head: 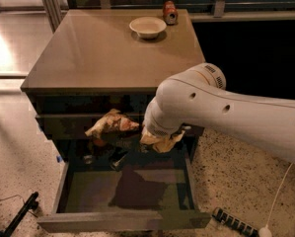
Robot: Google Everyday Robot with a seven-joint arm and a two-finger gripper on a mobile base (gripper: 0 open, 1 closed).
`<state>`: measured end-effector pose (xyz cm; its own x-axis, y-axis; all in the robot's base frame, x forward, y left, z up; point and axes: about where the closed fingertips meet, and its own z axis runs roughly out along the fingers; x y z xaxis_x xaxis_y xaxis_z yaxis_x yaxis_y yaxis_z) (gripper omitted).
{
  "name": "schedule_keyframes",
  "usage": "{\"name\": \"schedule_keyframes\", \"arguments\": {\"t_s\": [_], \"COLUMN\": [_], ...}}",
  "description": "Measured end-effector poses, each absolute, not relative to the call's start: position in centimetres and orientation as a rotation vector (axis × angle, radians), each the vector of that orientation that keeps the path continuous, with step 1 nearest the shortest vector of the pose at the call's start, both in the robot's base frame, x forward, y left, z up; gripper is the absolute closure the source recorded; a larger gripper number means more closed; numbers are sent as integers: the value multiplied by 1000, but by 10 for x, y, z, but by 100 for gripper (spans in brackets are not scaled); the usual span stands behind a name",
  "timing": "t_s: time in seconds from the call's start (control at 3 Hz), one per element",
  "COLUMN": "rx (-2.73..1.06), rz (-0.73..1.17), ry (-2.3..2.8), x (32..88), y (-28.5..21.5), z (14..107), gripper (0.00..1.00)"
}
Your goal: Place brown chip bag into middle drawer
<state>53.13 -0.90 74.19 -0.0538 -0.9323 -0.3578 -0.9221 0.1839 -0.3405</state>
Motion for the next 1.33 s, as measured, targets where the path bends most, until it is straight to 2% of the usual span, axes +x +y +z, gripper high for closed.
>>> {"name": "schedule_keyframes", "arguments": {"t_s": [1.33], "rx": [-1694], "rz": [82], "ry": [2071], "x": [520], "y": [-23], "z": [647], "gripper": [100]}}
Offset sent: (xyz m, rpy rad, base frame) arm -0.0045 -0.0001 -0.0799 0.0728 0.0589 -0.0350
